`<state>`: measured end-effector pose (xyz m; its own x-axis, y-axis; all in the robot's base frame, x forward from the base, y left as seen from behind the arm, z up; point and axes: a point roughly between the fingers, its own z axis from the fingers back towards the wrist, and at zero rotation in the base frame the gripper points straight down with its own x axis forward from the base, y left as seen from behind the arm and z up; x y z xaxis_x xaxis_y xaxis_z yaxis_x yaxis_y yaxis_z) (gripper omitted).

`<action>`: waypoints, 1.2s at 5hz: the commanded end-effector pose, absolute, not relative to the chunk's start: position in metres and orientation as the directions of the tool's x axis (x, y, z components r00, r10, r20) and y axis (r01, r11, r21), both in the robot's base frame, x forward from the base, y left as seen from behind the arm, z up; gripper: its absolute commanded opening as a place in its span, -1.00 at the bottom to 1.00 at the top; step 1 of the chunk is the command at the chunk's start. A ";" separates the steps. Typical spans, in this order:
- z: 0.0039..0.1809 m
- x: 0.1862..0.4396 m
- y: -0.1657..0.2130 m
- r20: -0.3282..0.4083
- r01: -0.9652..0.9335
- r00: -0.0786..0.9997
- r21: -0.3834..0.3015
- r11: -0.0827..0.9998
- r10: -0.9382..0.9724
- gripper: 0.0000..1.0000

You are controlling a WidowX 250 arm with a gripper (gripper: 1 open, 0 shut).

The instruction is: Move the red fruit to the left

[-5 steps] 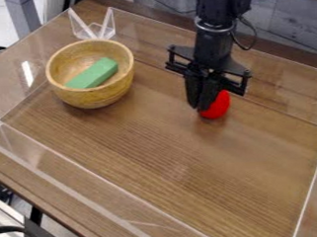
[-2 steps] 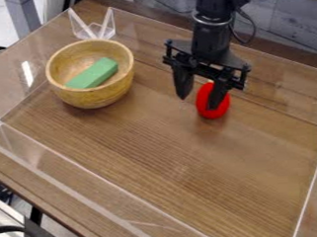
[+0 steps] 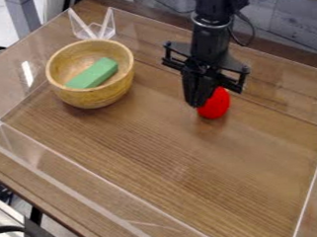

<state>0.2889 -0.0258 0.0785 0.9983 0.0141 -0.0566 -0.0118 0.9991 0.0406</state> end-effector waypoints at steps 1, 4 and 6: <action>0.097 0.292 -0.027 0.007 -0.011 1.000 0.041 0.999 0.011 1.00; 0.098 0.293 -0.027 0.022 -0.017 1.000 0.044 0.999 0.016 1.00; 0.093 0.294 -0.027 0.019 -0.025 1.000 0.048 0.999 0.024 -1.00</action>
<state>0.2906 -0.0245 0.0816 0.9990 0.0351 -0.0279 -0.0336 0.9982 0.0503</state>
